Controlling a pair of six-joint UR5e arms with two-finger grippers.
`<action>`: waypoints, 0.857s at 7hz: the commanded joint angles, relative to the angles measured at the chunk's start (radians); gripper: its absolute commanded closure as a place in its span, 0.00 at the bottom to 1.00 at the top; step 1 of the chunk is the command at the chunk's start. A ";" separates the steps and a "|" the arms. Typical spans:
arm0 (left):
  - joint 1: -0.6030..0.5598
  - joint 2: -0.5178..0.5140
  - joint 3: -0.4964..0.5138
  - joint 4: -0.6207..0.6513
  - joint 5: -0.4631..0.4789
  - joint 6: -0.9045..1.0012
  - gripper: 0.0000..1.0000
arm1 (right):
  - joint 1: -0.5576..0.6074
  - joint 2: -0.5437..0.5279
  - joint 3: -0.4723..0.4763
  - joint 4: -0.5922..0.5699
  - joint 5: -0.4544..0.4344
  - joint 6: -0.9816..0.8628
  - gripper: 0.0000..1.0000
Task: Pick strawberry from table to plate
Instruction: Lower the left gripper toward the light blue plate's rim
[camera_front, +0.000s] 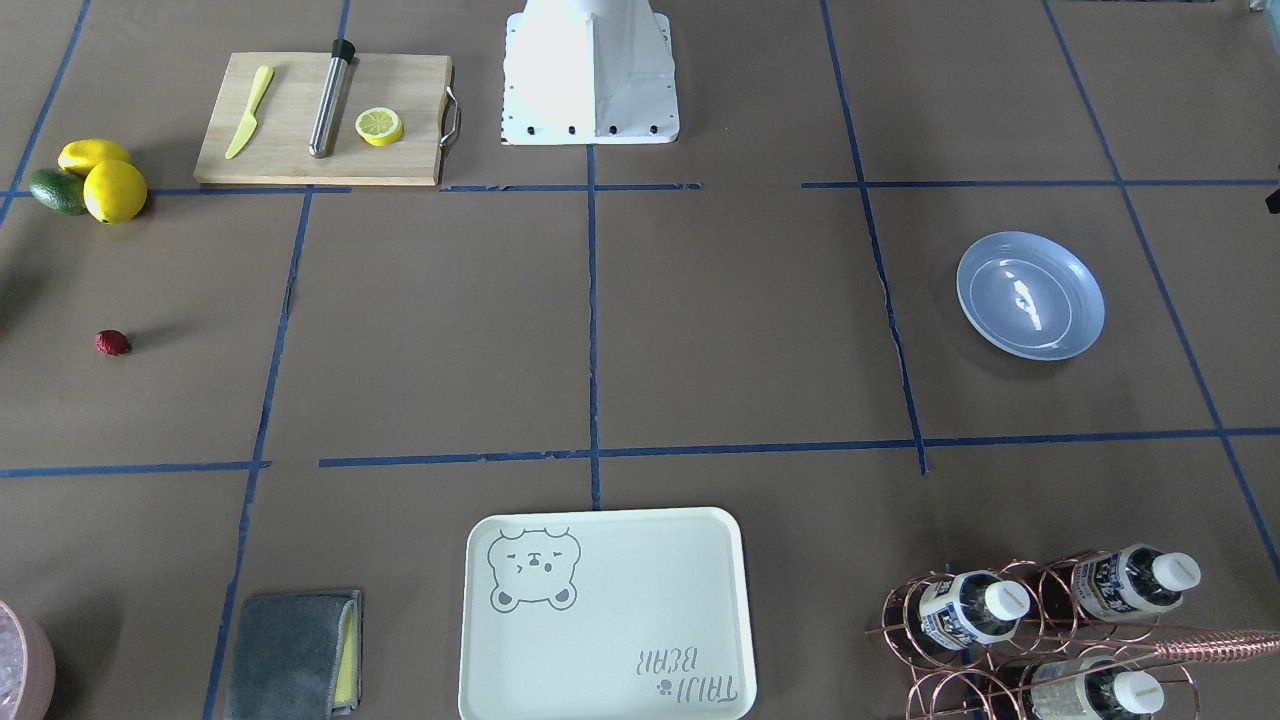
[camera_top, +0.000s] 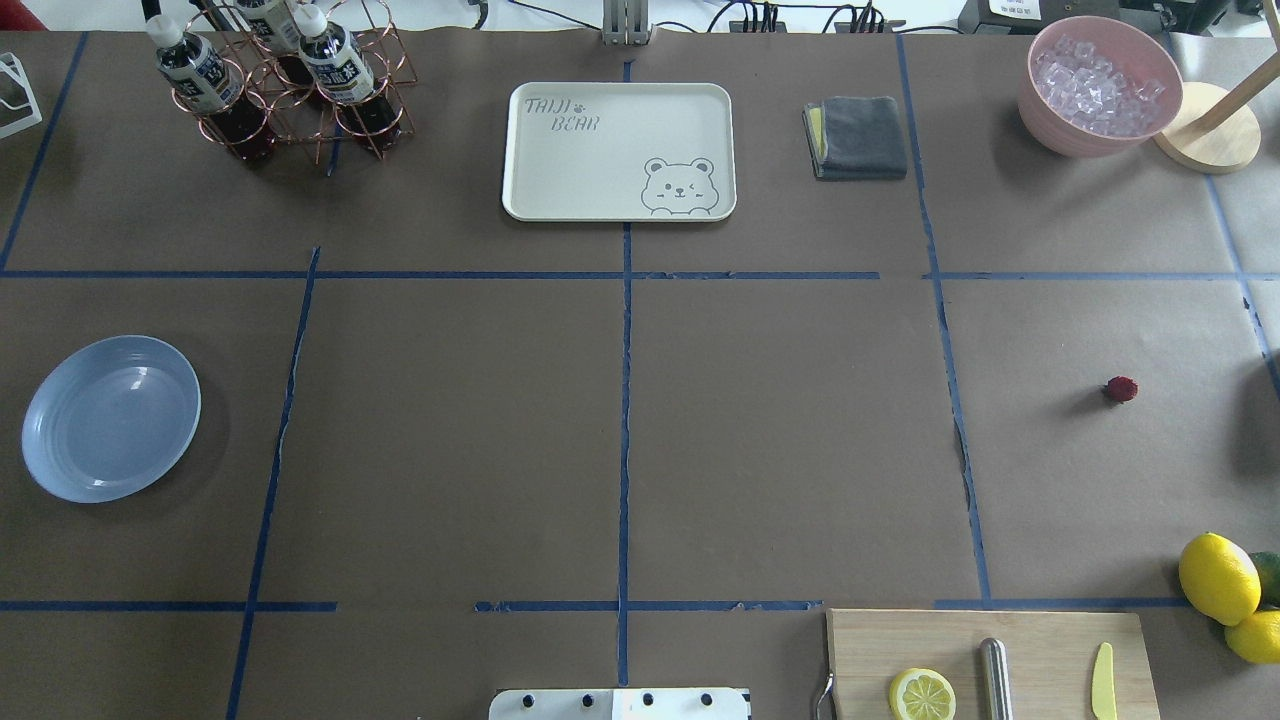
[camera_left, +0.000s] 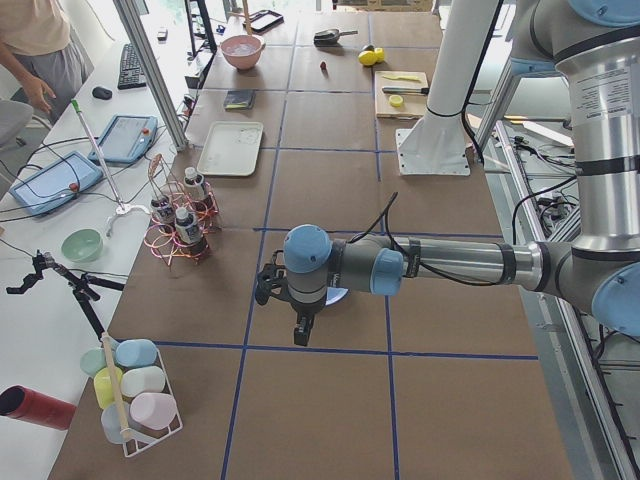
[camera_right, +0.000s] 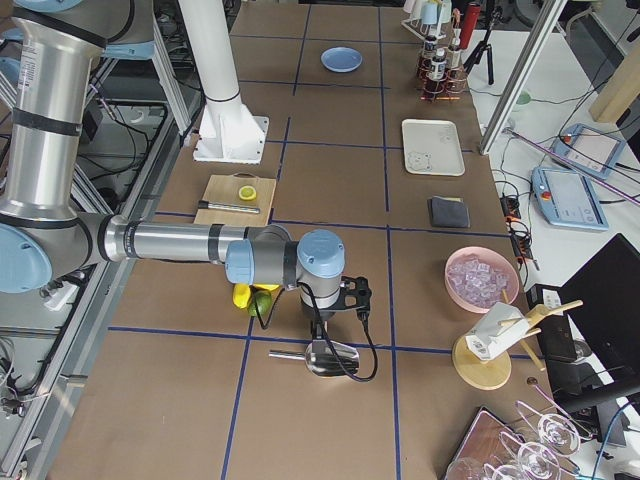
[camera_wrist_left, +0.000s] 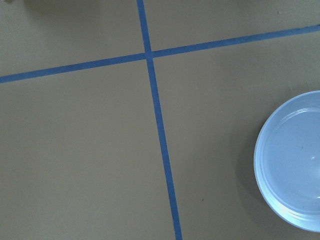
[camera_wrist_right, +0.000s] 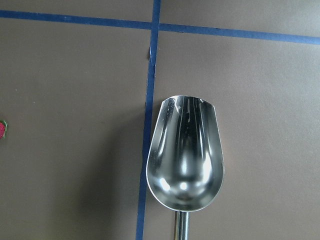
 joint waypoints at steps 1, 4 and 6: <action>0.000 -0.006 -0.003 -0.005 -0.001 0.010 0.00 | -0.002 0.006 0.002 0.004 0.004 -0.007 0.00; 0.005 -0.012 -0.022 -0.043 0.008 0.007 0.00 | -0.002 0.030 0.002 0.101 0.010 0.002 0.00; 0.006 -0.051 0.016 -0.266 0.005 0.004 0.00 | -0.002 0.070 -0.010 0.326 0.004 0.009 0.00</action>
